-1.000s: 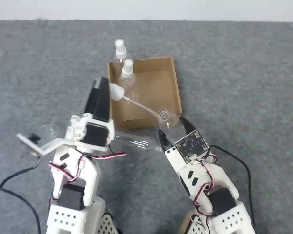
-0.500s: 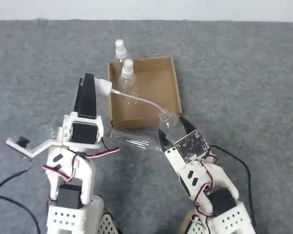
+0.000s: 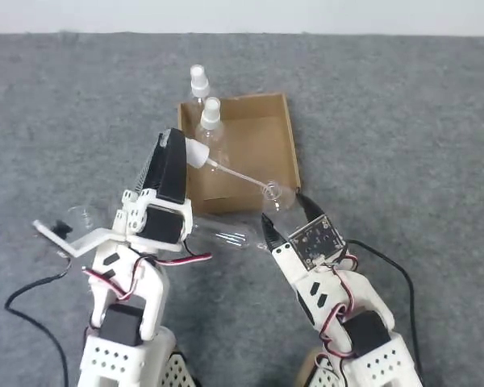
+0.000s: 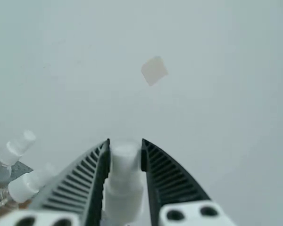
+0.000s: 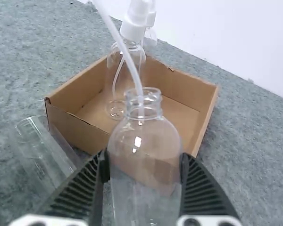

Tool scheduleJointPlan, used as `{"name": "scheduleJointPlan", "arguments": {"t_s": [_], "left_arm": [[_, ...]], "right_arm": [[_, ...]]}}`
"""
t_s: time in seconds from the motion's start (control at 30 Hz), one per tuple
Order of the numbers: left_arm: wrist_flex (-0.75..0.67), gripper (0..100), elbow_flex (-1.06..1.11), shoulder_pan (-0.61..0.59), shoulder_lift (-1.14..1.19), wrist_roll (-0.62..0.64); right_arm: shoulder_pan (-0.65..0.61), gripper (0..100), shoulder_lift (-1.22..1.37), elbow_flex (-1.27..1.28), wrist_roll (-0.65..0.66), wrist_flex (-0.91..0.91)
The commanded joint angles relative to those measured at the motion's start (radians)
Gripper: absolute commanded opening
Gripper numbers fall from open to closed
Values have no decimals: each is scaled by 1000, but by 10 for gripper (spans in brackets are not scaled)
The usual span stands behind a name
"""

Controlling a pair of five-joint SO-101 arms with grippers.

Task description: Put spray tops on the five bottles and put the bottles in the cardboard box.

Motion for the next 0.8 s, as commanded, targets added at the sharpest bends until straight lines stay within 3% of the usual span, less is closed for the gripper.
{"name": "scheduleJointPlan", "arguments": {"t_s": [0.0, 0.4, 0.6, 0.77], "left_arm": [[-8, 13, -10, 5, -18, -12], [61, 13, -24, 64, -20, -92], [92, 13, -41, 74, -20, -103], [92, 13, -41, 75, -20, -103]], "right_arm": [[-12, 76, -22, 21, 12, -7], [-1, 76, -22, 21, 2, -33], [70, 77, -22, 21, -158, -33], [71, 76, -22, 21, -157, -33]]}}
